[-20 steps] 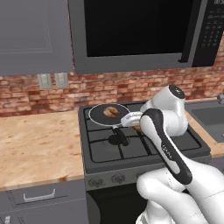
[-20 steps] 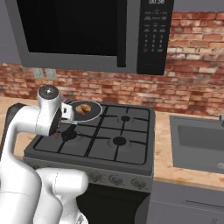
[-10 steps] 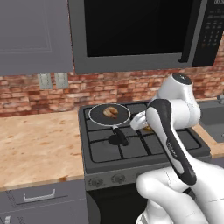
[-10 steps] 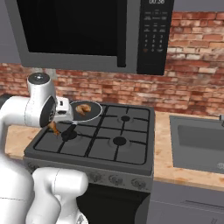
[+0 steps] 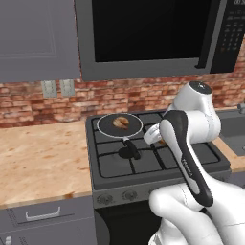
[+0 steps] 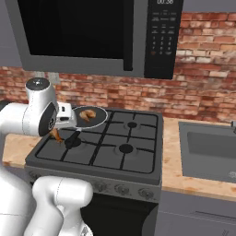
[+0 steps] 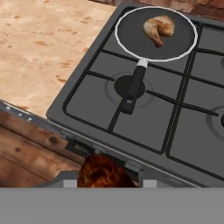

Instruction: Take the chicken drumsticks from the pan and place one on each plate on the dining counter.

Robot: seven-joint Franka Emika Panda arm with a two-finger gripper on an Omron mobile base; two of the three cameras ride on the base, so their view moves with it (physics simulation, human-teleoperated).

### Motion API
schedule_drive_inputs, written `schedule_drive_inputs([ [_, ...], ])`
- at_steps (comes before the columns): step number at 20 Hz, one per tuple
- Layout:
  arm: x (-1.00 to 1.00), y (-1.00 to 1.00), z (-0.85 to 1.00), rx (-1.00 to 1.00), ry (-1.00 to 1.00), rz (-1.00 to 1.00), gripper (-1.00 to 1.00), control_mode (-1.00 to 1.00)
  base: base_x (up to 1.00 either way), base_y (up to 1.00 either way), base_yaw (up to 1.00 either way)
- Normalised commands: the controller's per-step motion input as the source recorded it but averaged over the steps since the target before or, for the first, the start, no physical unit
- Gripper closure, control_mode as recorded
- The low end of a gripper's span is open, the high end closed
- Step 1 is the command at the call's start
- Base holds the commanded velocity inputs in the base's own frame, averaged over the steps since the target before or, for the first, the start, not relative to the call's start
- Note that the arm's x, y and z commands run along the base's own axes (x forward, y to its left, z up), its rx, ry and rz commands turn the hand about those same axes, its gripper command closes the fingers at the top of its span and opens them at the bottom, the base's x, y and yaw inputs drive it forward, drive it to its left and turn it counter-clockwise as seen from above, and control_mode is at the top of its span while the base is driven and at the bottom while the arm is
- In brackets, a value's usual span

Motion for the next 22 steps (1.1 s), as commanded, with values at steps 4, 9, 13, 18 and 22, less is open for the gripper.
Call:
schedule_drive_inputs([
  [4, 0.0, 0.0, 0.0, 0.0, 0.0, 0.0, 1.0, -1.0, 0.0, 0.0, 0.0],
  [9, 0.0, 0.0, 0.0, 0.0, 0.0, 0.0, 1.0, -1.0, 0.0, 0.0, 0.0],
  [13, -0.01, 0.0, 0.0, 0.0, 0.0, 0.0, 1.0, -1.0, 0.0, 0.0, 0.0],
  [18, -0.15, 0.0, 0.0, 0.0, -0.03, 0.0, 1.0, 1.0, -0.26, -0.02, 0.0],
  [22, 0.0, 0.0, 0.0, 0.0, 0.0, 0.0, 1.0, 1.0, -0.72, -0.11, -0.12],
])
